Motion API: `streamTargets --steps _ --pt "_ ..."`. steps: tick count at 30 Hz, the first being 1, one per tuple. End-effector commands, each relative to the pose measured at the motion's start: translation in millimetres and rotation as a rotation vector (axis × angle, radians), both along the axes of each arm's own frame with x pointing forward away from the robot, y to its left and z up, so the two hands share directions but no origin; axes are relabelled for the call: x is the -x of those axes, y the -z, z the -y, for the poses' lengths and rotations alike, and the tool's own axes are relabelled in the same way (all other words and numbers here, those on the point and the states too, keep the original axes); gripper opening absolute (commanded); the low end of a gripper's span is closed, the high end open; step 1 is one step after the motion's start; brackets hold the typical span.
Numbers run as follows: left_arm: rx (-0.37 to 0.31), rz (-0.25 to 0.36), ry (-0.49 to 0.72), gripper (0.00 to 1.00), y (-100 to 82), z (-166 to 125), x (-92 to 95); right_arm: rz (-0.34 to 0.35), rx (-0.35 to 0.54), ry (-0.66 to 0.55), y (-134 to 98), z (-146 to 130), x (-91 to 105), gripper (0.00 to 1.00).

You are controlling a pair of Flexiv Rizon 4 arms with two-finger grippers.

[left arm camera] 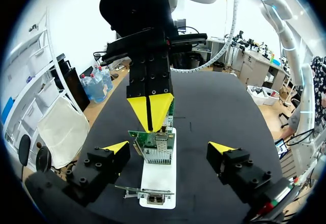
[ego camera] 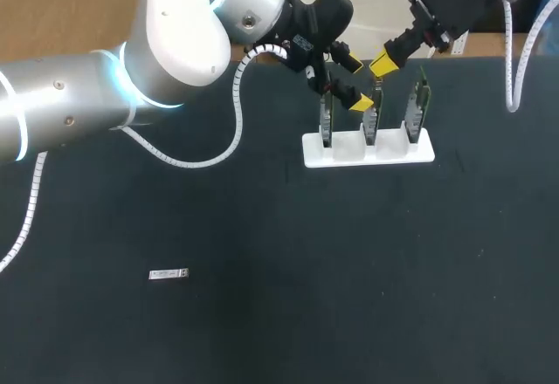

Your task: Pick up the optical module with the left hand, and insert it into the network port with the right hand.

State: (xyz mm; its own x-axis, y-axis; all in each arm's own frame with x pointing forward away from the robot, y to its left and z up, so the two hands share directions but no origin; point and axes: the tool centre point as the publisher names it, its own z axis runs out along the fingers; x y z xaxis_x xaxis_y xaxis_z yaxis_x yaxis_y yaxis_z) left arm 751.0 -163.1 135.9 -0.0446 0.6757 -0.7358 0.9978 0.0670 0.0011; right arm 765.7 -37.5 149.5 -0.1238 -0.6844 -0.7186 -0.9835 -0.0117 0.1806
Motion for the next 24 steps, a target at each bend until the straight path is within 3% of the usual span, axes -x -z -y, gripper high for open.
streamTargets --steps 1,24 --pt "-0.005 -0.003 0.001 1.00 -0.3 1.0 -1.5 -0.005 -0.002 0.004 3.6 0.5 0.9 0.00" --pt "-0.005 -0.003 0.001 1.00 -0.3 1.0 -1.5 -0.049 0.012 0.022 17.2 2.2 0.5 0.00"
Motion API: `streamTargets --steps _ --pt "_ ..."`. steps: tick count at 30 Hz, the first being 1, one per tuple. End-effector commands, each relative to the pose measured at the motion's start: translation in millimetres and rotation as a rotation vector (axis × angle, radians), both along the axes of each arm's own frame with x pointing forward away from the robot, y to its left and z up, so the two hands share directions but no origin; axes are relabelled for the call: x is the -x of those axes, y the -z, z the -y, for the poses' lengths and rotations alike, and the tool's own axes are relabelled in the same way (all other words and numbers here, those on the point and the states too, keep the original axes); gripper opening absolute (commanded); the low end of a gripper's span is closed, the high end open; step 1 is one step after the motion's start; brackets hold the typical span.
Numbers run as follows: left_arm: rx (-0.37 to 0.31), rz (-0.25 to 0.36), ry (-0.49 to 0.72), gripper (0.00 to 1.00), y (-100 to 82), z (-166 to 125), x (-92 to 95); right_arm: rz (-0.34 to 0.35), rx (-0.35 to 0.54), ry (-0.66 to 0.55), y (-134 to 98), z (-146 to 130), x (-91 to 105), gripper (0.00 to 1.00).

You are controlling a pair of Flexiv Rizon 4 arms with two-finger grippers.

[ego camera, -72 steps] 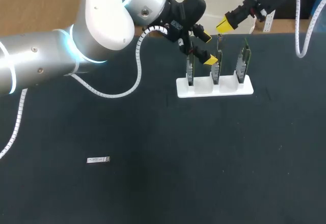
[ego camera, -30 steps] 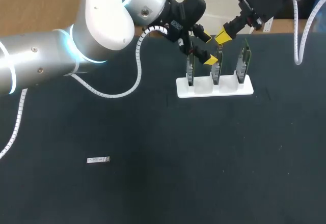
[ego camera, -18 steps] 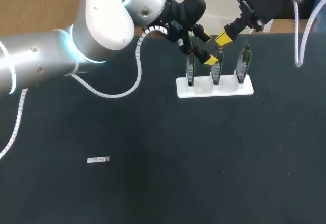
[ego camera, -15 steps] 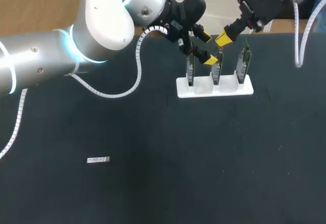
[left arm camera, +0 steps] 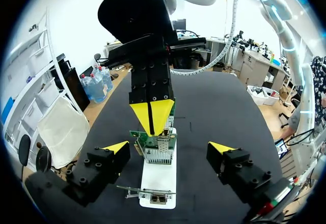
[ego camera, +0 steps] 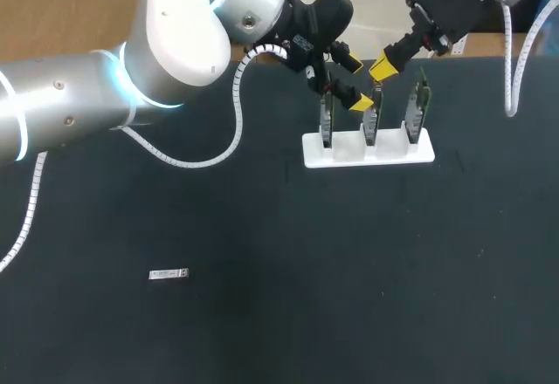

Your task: Pick up the optical module with the left hand, and insert it into the network port with the right hand.

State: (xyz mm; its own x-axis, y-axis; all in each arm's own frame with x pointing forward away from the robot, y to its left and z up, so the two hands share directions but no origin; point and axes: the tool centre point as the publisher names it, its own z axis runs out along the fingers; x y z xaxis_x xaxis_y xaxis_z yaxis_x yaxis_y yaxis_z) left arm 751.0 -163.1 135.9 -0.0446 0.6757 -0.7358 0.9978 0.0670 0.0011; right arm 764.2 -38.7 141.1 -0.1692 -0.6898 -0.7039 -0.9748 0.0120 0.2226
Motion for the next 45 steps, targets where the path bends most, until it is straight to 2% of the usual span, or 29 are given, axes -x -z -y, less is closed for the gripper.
streamTargets --steps 1,7,20,29,32,34,37,45 --pt "-0.005 -0.003 0.001 1.00 -0.3 1.0 -1.5 -0.008 0.000 -0.001 9.3 1.2 -0.9 0.00" --pt "-0.005 -0.003 0.001 1.00 -0.3 1.0 -1.5 -0.014 -0.008 0.003 9.9 2.2 0.1 0.00" --pt "-0.005 -0.003 0.001 1.00 -0.3 1.0 -1.5 0.066 -0.092 -0.015 -26.5 6.3 1.2 0.00" --pt "-0.005 -0.003 0.001 1.00 -0.3 1.0 -1.5 0.045 -0.152 -0.036 -38.5 45.6 -1.7 0.00" --pt "-0.005 -0.003 0.001 1.00 -0.3 1.0 -1.5 0.028 -0.142 -0.040 -36.0 61.7 -2.0 0.00" --pt "-0.005 -0.003 0.001 1.00 -0.3 1.0 -1.5 0.036 -0.087 -0.024 -30.1 69.6 -2.0 0.00" --pt "-0.005 -0.003 0.001 1.00 -0.3 1.0 -1.5 0.027 -0.053 -0.028 -22.3 78.0 -0.9 0.00" --pt "-0.005 -0.003 0.001 1.00 -0.3 1.0 -1.5 0.005 -0.062 -0.026 -15.6 106.1 -2.8 0.00"
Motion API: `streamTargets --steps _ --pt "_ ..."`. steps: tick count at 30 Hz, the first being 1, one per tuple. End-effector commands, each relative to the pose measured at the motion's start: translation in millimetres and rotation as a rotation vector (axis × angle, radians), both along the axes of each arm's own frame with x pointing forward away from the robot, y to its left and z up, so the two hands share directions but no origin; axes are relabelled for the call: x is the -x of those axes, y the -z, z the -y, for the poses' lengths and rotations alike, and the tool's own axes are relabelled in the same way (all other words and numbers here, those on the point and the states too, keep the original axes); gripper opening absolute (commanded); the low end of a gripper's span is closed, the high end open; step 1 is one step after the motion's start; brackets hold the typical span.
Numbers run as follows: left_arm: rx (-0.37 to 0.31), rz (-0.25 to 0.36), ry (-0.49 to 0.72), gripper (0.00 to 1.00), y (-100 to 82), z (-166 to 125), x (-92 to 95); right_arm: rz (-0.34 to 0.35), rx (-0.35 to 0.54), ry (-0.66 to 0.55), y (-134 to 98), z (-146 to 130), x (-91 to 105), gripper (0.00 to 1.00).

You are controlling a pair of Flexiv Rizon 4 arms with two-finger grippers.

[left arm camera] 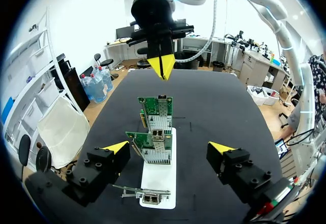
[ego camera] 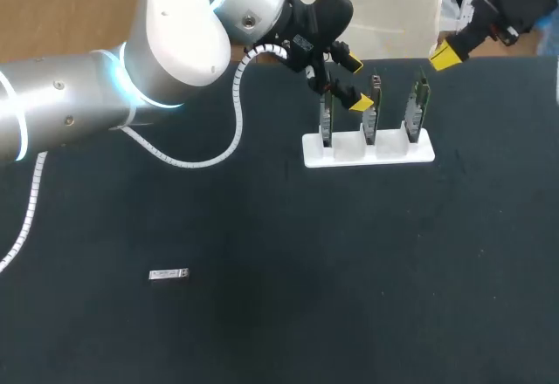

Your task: Pick up the optical module with the left hand, and insert it into the network port with the right hand.

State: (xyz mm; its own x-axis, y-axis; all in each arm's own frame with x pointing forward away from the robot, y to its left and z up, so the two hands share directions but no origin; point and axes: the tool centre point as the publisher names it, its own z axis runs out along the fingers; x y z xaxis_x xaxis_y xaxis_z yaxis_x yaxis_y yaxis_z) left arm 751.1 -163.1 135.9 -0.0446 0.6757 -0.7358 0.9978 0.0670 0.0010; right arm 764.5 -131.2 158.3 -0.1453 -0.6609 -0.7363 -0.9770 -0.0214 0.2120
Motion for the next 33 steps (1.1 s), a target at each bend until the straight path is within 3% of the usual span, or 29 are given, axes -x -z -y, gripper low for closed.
streamTargets --steps 1,10,33 --pt "-0.005 -0.003 0.001 1.00 -0.3 1.0 -1.4 -0.007 -0.017 0.000 2.2 16.7 -3.1 0.00" --pt "-0.005 -0.003 0.001 1.00 -0.3 1.0 -1.4 -0.028 -0.064 0.012 6.2 36.0 -6.3 0.00" --pt "-0.005 -0.003 0.001 1.00 -0.3 1.0 -1.4 -0.015 -0.040 -0.003 12.7 21.7 1.4 0.00"
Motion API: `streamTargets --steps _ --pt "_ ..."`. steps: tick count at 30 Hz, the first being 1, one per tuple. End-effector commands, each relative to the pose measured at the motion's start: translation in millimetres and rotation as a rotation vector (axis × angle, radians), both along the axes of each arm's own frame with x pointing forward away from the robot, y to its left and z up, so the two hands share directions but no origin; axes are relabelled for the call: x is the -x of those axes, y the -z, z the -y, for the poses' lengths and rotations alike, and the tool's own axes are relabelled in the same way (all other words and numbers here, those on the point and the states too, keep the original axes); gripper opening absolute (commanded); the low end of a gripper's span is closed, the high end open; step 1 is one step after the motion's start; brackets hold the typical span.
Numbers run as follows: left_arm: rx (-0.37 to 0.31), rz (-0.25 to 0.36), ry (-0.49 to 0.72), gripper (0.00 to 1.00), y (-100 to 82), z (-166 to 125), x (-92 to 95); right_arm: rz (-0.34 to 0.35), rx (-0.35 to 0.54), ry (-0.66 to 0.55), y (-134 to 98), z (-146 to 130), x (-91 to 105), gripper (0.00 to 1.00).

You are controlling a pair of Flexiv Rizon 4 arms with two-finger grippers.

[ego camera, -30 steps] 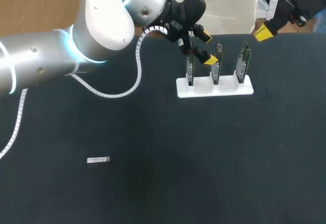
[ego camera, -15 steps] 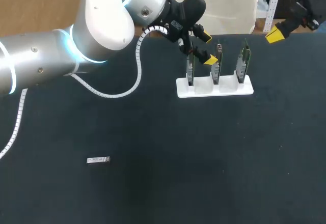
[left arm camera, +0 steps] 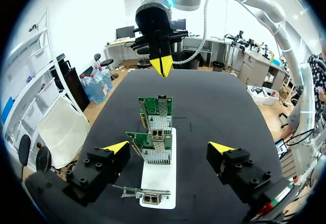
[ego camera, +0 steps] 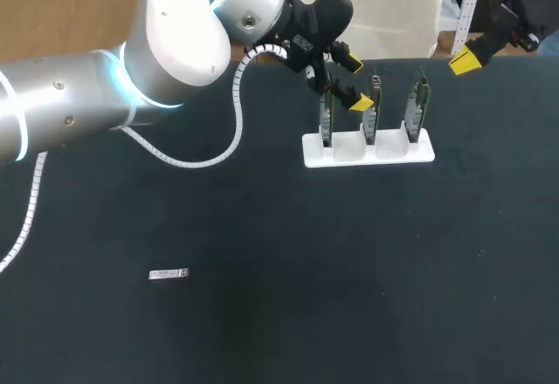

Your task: Pick up the optical module with the left hand, and insert it into the network port with the right hand.

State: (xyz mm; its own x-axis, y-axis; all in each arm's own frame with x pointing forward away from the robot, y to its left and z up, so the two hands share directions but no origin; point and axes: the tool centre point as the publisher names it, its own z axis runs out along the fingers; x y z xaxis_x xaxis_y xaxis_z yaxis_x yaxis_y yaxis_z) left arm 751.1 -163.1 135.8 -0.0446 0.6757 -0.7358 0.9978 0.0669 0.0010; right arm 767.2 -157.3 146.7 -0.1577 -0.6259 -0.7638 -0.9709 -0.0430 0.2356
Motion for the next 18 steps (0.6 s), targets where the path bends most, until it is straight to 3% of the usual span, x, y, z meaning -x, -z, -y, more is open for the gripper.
streamTargets --steps 1,18 --pt "-0.005 -0.003 0.000 1.00 -0.3 1.0 -1.4 0.014 0.012 0.010 1.2 -4.9 4.3 0.00" --pt "-0.005 -0.003 0.000 1.00 -0.3 1.0 -1.4 0.045 0.015 0.043 0.6 -11.1 3.2 0.00"
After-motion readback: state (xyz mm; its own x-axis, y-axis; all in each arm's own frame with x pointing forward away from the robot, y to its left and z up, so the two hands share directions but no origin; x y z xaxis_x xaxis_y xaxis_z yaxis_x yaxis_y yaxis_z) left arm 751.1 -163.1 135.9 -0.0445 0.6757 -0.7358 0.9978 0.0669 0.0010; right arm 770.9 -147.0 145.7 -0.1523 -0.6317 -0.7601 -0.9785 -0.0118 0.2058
